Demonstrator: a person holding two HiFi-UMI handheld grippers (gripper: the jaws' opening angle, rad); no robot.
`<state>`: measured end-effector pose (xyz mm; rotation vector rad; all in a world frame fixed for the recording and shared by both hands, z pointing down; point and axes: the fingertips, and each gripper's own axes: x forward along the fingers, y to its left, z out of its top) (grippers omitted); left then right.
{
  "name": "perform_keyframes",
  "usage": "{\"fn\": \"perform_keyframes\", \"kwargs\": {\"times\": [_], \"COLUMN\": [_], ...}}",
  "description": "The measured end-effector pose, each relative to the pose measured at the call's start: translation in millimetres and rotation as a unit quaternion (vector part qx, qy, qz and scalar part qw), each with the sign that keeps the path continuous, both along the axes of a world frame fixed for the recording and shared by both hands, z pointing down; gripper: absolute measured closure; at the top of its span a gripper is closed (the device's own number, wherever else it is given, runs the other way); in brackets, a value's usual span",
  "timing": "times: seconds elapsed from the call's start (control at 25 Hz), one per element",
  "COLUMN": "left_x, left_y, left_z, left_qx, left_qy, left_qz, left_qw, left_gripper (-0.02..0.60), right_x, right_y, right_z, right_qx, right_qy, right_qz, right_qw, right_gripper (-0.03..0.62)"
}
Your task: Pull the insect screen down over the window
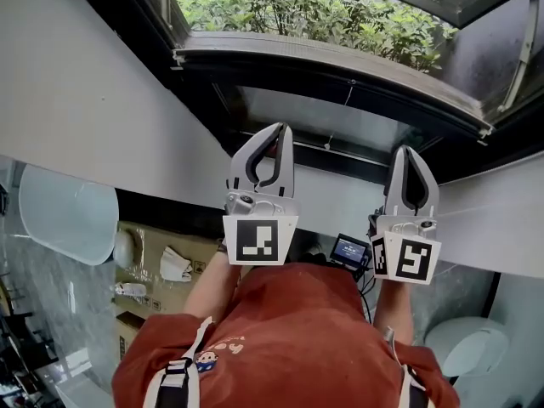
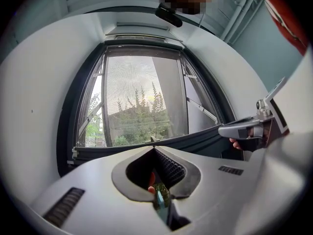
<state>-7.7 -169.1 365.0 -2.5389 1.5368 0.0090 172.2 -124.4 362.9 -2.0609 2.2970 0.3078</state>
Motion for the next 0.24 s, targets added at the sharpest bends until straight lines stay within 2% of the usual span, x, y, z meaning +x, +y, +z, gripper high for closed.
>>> {"fn": "perform_keyframes", "kwargs": {"times": [0.24], "left_x": [2.9], "left_y": [1.3], "left_z": [0.1], "left_qx": [0.003], "left_qy": [-0.001], "left_qz": [0.003], "left_qw": [1.0], "left_gripper": [0.575], "right_x": [-0.4], "right_y": [0.4], "right_z": [1.7], "right_qx": [-0.001], "right_qy": [0.006], "right_qz": [-0.002], "right_qw": [1.0], "right_gripper": [0.585]}}
